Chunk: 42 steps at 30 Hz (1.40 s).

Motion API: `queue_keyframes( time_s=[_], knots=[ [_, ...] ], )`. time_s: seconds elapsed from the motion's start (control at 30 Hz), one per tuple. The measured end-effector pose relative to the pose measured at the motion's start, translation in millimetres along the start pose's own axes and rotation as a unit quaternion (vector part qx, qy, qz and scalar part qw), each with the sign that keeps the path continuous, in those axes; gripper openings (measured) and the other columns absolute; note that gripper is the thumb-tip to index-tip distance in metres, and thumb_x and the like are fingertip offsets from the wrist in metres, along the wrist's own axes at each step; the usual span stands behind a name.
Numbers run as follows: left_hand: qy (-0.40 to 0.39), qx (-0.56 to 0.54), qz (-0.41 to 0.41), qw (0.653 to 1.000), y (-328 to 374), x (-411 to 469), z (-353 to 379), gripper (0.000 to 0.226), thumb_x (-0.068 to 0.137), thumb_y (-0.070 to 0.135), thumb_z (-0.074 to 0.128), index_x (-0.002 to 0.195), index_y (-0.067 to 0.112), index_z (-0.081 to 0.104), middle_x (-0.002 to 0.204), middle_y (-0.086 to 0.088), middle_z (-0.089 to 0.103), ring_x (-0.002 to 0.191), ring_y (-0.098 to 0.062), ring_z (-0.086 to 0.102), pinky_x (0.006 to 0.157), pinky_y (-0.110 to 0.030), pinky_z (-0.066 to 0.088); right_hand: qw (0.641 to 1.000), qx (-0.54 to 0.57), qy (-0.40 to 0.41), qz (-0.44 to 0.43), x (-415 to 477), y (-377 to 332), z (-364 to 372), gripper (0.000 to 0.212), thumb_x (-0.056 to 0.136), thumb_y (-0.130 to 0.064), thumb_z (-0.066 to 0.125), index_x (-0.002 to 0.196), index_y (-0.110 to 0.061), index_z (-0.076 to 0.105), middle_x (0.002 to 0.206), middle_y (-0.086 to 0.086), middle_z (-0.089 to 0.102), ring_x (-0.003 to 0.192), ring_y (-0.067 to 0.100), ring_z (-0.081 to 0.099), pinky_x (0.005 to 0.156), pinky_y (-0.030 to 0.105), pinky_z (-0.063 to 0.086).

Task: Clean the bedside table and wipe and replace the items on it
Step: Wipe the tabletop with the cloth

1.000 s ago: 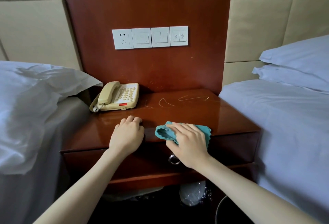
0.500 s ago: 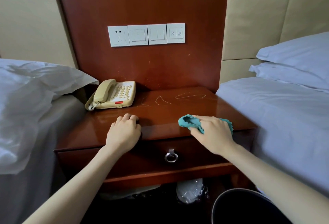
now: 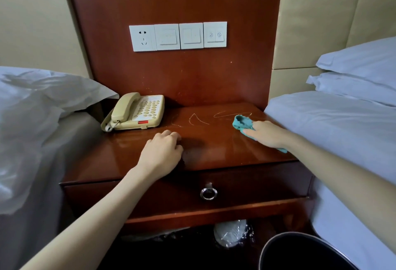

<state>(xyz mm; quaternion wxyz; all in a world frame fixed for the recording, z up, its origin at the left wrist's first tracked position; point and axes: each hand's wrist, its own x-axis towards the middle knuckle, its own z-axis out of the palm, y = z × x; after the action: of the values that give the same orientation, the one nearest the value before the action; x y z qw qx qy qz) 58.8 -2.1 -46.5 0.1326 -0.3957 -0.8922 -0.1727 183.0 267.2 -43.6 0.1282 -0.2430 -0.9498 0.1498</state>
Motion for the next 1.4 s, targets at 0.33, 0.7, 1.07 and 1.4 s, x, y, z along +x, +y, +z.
queue_keyframes(
  time_s=[0.33,0.7,1.07,1.4],
  knots=[
    [-0.029,0.0,0.134,0.991,34.9,42.8,27.6,0.04,0.095,0.029,0.04,0.133,0.018,0.048,0.134,-0.001,0.051,0.119,-0.024,0.048,0.095,-0.037,0.039,0.997,0.034,-0.03,0.065,59.5,18.3,-2.5,0.052,0.098,-0.046,0.039,0.134,-0.009,0.045,0.131,0.011,0.053,0.109,0.023,0.052,0.083,0.03,0.034],
    [-0.06,-0.069,0.21,0.973,37.7,60.0,44.2,0.04,0.096,0.031,0.039,0.133,0.019,0.047,0.138,0.003,0.045,0.118,-0.018,0.042,0.098,-0.032,0.036,0.995,0.042,-0.023,0.091,133.1,39.1,0.1,0.054,0.097,-0.045,0.041,0.141,-0.013,0.043,0.138,0.012,0.052,0.123,0.031,0.05,0.105,0.04,0.039],
    [-0.071,-0.078,0.192,0.976,35.2,60.2,47.0,0.038,0.094,0.034,0.039,0.129,0.02,0.046,0.131,0.006,0.043,0.113,-0.015,0.037,0.092,-0.029,0.028,0.995,0.012,-0.002,0.097,188.3,41.1,12.4,0.054,0.099,-0.044,0.037,0.144,-0.015,0.038,0.146,0.013,0.044,0.131,0.035,0.043,0.107,0.039,0.034],
    [-0.074,-0.086,0.192,0.975,33.4,61.4,49.2,0.036,0.093,0.037,0.038,0.126,0.025,0.046,0.128,0.01,0.041,0.109,-0.011,0.036,0.09,-0.028,0.027,0.995,0.06,-0.044,0.061,181.2,44.8,16.5,0.048,0.096,-0.042,0.044,0.137,-0.018,0.047,0.138,0.01,0.053,0.124,0.031,0.049,0.103,0.042,0.038]
  ],
)
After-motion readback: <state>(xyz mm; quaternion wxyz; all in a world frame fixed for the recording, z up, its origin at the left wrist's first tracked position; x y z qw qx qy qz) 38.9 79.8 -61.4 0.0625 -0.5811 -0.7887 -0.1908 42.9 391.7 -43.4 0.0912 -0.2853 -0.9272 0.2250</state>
